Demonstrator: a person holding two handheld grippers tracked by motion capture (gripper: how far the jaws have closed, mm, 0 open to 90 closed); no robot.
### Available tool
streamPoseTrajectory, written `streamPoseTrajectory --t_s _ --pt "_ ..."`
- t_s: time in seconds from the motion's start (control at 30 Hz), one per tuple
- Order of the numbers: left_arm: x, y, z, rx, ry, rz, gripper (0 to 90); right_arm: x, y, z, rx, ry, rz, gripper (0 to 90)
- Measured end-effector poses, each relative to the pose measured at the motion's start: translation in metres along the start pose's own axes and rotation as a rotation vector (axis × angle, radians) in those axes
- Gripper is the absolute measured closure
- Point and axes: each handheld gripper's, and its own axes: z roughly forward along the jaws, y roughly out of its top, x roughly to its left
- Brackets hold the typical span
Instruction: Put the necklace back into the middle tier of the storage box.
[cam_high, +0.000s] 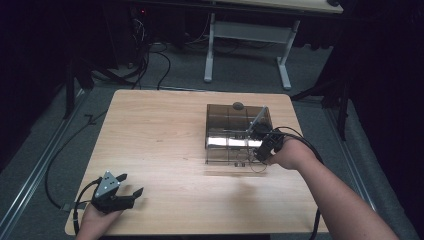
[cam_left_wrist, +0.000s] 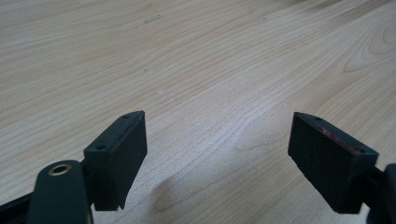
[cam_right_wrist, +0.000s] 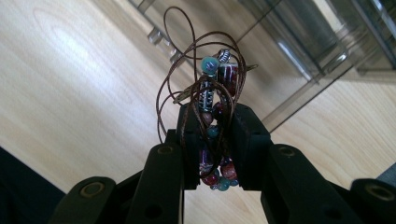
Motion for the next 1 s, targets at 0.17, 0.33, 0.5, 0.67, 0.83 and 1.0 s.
streamPoseTrajectory --t_s 0.17,0.33,0.5,0.67,0.83,1.0 --pt "0.000 0.000 0.000 -0.002 0.000 0.002 20.2 -0.003 0.014 0.006 0.014 -0.009 0.003 75.2" --pt "0.000 0.000 0.000 -0.002 0.000 0.003 20.2 -0.005 0.025 0.011 0.035 -0.009 0.006 75.1" --pt "-0.001 0.000 0.000 -0.001 -0.003 0.003 20.2 -0.010 0.036 0.019 0.073 -0.021 0.002 75.1" --pt "-0.001 0.000 0.000 -0.001 -0.003 0.003 20.2 -0.012 0.045 0.026 0.073 -0.021 -0.017 75.1" --pt "0.000 0.000 0.000 -0.001 -0.003 0.002 20.2 -0.009 0.054 0.030 0.062 -0.027 -0.012 75.1" --pt "0.000 -0.001 -0.001 -0.002 -0.003 0.001 20.1 -0.007 0.060 0.034 0.035 -0.034 -0.009 75.1"
